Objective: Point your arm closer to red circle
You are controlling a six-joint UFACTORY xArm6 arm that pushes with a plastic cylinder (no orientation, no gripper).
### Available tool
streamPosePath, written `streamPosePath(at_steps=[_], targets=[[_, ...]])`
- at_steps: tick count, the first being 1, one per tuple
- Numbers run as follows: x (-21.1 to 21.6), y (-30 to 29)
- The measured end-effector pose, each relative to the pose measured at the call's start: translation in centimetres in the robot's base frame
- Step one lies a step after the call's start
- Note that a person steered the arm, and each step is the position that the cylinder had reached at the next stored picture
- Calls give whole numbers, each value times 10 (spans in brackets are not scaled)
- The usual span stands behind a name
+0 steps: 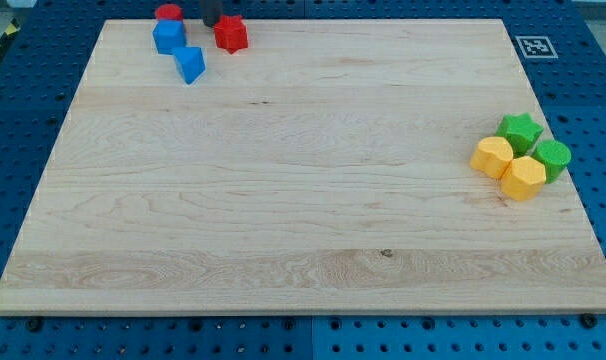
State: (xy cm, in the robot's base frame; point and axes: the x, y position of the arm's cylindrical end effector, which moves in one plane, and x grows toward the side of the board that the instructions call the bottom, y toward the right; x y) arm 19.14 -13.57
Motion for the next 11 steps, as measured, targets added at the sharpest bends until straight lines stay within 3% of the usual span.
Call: streamPosePath(at_steps=[2, 3, 5, 6, 7, 8, 9, 11], targets=[[6, 84], [70, 131], [230, 102], [215, 11], [161, -81], [75, -129], [2, -167], [0, -138]])
